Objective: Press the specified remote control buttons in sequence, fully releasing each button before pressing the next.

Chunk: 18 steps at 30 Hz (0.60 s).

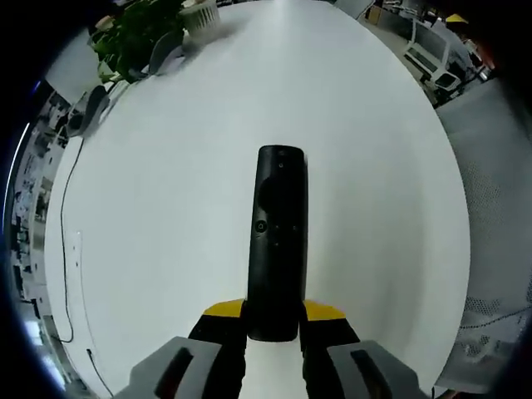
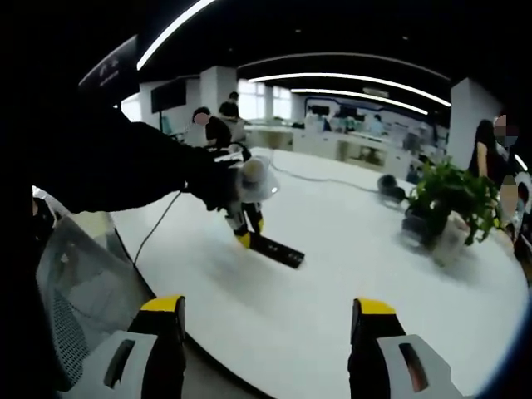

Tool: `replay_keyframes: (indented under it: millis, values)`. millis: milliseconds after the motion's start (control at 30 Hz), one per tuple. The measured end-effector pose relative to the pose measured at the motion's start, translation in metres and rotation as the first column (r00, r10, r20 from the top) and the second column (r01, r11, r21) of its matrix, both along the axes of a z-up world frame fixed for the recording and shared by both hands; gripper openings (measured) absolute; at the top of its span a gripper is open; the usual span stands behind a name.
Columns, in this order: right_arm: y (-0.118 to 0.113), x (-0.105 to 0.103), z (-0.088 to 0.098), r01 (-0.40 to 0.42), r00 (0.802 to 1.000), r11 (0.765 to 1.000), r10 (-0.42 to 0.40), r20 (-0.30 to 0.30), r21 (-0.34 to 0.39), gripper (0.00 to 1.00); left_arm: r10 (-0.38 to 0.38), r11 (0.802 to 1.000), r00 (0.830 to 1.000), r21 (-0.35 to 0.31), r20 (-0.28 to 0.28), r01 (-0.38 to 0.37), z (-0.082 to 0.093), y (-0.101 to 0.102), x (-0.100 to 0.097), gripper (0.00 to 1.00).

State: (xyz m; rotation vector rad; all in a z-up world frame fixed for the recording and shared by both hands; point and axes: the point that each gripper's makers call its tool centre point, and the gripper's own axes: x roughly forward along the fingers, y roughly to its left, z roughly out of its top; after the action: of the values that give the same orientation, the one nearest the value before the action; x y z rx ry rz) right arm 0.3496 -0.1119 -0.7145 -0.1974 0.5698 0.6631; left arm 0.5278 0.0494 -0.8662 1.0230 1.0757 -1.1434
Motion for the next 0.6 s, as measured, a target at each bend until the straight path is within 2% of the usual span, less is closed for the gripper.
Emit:
replay_keyframes:
  millis: [467, 600]
  values:
    - [-0.003, 0.001, -0.003, 0.017, 1.0, 1.0, -0.017, -0.004, -0.017, 0.8, 0.007, 1.0, 1.0, 0.005, 0.018, -0.007, 0.0, 0.009, 0.034, 0.24]
    - [-0.003, 0.002, -0.003, 0.018, 1.0, 1.0, -0.018, -0.007, -0.021, 0.8, -0.012, 1.0, 0.999, 0.02, 0.036, 0.011, 0.001, 0.01, 0.047, 0.24]
